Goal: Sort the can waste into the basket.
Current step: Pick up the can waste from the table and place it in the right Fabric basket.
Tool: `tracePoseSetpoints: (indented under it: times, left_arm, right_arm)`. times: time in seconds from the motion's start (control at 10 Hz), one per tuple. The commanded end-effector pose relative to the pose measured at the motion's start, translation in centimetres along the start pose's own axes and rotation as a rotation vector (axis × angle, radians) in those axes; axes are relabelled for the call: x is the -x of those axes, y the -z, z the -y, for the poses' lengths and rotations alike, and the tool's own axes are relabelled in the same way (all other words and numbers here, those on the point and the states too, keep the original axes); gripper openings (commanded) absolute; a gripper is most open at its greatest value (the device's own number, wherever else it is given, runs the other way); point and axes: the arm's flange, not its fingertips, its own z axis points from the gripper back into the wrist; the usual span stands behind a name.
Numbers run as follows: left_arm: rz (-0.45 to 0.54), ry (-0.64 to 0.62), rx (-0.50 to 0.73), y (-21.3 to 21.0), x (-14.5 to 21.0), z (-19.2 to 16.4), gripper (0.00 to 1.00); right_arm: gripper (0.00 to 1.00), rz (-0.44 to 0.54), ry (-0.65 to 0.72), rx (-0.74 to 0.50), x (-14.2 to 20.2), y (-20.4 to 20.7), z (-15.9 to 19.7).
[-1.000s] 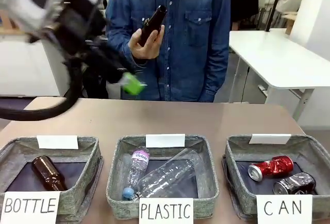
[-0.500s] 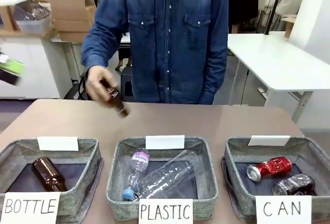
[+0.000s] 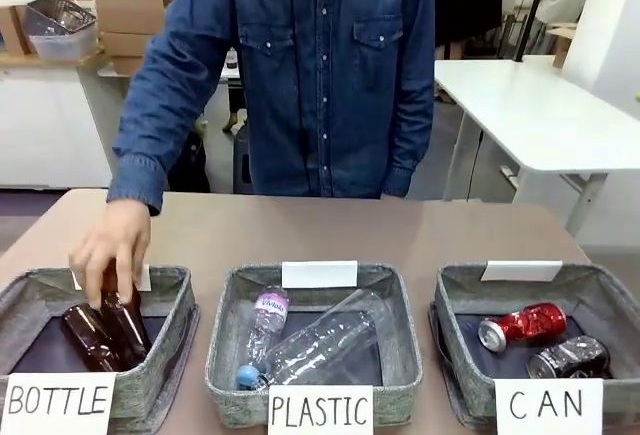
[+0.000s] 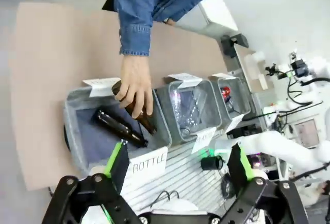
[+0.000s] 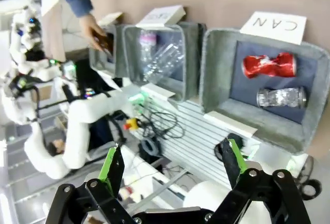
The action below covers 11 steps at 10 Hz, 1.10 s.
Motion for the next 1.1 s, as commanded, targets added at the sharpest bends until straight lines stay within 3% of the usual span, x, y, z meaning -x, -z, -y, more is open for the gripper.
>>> tracePoseSetpoints:
  times: [0.0,0.3,0.4,0.5,0.6,0.7,0.9,1.0]
  left_arm:
    - [-0.039,0.007,-0.001,0.9,0.1,0.1,1.00]
    - [-0.061,0.025,0.013,2.4,0.1,-0.7,1.00]
    - [-0.081,0.028,0.009,12.8,2.5,-15.0,1.00]
    - [-0.091,0.026,0.006,12.8,2.4,-15.0,1.00]
    - [-0.097,0.036,0.010,11.7,1.9,-13.2,1.00]
    - [-0.092,0.057,0.013,10.4,1.1,-11.0,1.00]
    - [-0.058,0.201,0.057,10.8,-0.9,-4.4,1.00]
    - [-0.076,0.237,0.004,10.4,-2.2,-0.9,1.00]
  right_arm:
    - [1.00,0.031,0.168,-0.156,-1.5,0.9,-2.1]
    - [1.00,-0.014,0.533,-0.345,-3.8,5.1,-4.2]
    - [1.00,-0.012,0.641,-0.377,-4.5,7.1,-4.2]
    - [1.00,-0.024,0.723,-0.421,-4.8,8.5,-4.2]
    - [1.00,-0.011,0.675,-0.424,-4.9,9.1,-3.4]
    - [1.00,-0.071,0.635,-0.344,-5.1,7.2,-3.5]
    - [1.00,-0.071,0.635,-0.344,-5.1,7.2,-3.5]
    - [1.00,-0.071,0.635,-0.344,-5.1,7.2,-3.5]
